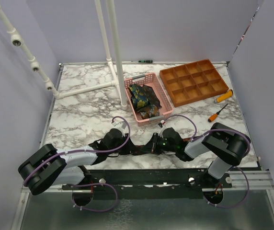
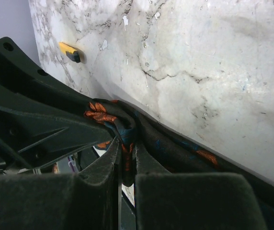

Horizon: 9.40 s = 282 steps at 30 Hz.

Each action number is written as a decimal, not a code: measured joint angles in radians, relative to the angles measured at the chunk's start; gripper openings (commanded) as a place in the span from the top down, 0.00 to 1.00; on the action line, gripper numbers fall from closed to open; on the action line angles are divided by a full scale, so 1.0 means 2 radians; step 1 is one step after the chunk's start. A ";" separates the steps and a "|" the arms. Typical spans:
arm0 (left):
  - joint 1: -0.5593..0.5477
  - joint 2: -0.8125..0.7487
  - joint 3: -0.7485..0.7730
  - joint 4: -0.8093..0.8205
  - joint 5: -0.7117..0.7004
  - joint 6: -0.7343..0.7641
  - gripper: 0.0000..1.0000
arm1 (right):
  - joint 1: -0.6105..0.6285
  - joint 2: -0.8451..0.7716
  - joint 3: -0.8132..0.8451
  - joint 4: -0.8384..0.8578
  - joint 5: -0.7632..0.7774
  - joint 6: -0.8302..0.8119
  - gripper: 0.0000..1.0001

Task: Roll the ties
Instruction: Roll the tie at the center of the board.

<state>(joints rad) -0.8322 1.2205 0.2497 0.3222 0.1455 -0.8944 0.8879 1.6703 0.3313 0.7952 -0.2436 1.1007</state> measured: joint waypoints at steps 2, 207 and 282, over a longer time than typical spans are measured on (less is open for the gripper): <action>0.000 0.001 -0.002 0.001 -0.001 0.000 0.89 | 0.000 0.002 -0.001 0.005 0.000 0.001 0.91; -0.199 0.208 0.371 -0.596 -0.460 -0.045 1.00 | -0.022 -0.093 0.083 -0.151 0.058 -0.025 0.66; -0.057 -0.196 0.015 -0.246 -0.209 -0.025 1.00 | 0.080 -0.152 0.121 -0.460 0.222 -0.231 1.00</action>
<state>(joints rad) -0.9455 0.8295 0.2798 -0.1699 -0.2729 -0.9451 1.0485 1.3666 0.5739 -0.1242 0.1997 0.6392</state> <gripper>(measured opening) 0.084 0.003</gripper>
